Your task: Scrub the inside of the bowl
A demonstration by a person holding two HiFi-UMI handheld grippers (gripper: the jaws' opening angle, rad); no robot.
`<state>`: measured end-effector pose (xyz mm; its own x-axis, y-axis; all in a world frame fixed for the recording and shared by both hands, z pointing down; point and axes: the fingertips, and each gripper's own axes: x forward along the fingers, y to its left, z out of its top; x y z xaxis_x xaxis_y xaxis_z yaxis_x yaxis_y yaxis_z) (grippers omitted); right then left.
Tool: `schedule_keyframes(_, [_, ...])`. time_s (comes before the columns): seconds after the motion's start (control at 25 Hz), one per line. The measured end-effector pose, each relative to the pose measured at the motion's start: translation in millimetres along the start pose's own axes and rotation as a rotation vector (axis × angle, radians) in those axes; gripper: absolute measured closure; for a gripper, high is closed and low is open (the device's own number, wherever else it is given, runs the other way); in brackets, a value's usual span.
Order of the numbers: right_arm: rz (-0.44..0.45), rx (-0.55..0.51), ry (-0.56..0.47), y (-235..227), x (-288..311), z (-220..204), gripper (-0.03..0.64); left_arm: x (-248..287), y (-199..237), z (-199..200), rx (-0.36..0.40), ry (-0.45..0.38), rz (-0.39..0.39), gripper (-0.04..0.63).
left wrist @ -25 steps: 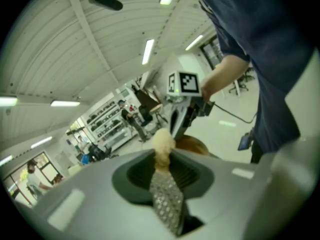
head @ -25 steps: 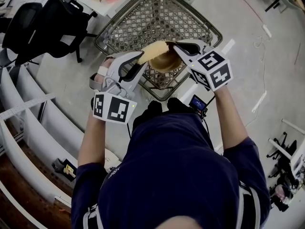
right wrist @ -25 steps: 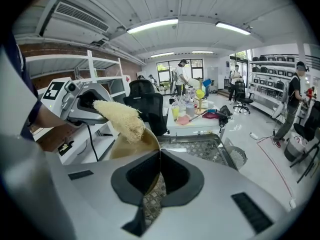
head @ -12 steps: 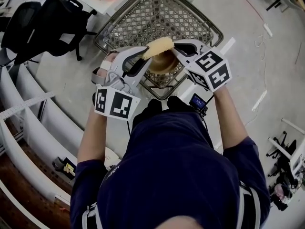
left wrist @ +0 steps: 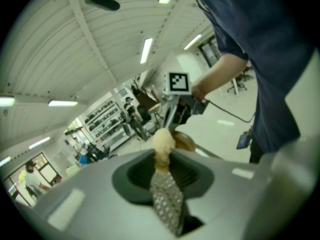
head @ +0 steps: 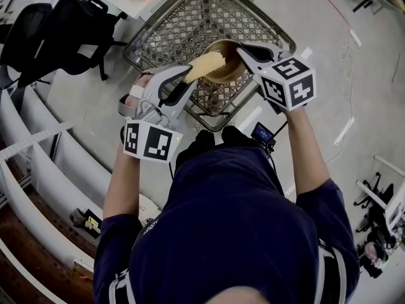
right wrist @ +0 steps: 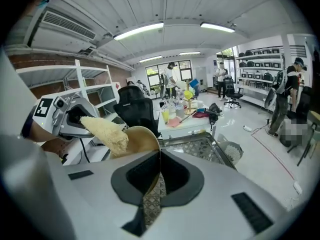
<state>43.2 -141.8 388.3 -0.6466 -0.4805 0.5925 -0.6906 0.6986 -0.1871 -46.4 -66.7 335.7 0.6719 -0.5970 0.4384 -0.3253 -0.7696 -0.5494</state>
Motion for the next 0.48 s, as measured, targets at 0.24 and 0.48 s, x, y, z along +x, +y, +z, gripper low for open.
schedule_keyframes(0.24, [-0.028, 0.022, -0.025, -8, -3, 3, 0.603, 3, -16, -5, 0.025, 0.023, -0.028, 0.515])
schedule_keyframes(0.48, [-0.047, 0.011, -0.029, -9, -3, 5, 0.603, 9, -34, -4, 0.065, 0.039, -0.07, 0.515])
